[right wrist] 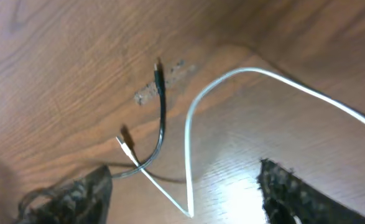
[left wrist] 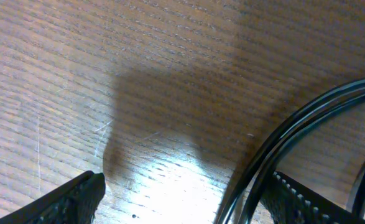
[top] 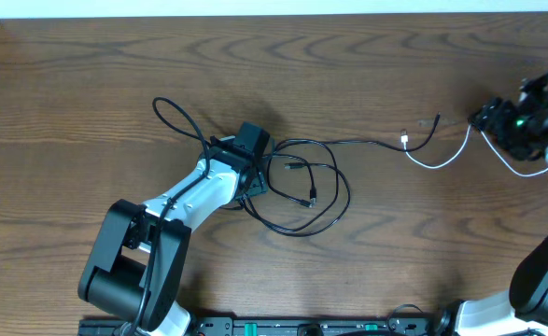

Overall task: Untangle cables
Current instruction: 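Drag the white cable to the far right edge with the right gripper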

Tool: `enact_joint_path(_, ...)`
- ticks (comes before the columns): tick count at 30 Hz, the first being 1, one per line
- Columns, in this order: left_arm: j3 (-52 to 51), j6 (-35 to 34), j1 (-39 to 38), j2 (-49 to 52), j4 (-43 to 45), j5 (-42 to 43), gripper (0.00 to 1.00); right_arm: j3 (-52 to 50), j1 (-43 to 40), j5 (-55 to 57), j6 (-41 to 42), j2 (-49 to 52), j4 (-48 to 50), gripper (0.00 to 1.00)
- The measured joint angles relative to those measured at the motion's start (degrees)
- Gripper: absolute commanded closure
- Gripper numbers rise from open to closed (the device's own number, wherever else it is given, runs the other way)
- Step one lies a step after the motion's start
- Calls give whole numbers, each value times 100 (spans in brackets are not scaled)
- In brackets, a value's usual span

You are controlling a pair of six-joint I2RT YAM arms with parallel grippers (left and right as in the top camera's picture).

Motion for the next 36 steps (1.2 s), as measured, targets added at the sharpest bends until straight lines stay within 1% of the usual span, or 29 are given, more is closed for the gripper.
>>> enact_joint_path(2, 0, 2, 0, 0, 0, 2, 14, -278, 107, -13, -7, 0, 389, 37)
enact_joint_path(3, 0, 0, 0, 0, 0, 2, 14, -448, 162, -20, 7, 0, 605, 42)
enact_joint_path(8, 0, 0, 0, 0, 4, 2, 14, -984, 254, -46, 7, 0, 1244, 55)
enact_joint_path(10, 0, 0, 0, 0, 4, 2, 14, -1143, 254, -39, 15, 0, 1368, 67)
enact_joint_path(11, 0, 0, 0, 0, 4, 2, 14, -1191, 256, -35, 7, 0, 1399, 78)
enact_joint_path(13, 0, 0, 0, 0, 4, 2, 14, -1237, 260, -9, 33, 0, 1412, 93)
enact_joint_path(14, 0, 0, 0, 0, 4, 2, 14, -1239, 260, 11, 20, 0, 1432, 99)
enact_joint_path(21, 0, 0, 0, 0, 4, 2, 14, -1233, 258, 61, 63, 0, 1714, 99)
enact_joint_path(25, 0, 0, 0, 0, 4, 2, 14, -938, 162, -70, 61, 0, 1381, 99)
enact_joint_path(33, 0, 0, 0, 0, 4, 4, 15, 1202, -450, -398, 63, -125, 273, 99)
enact_joint_path(36, 0, 0, 0, 0, 7, 4, 14, 1740, -651, -435, 61, -227, 13, 99)
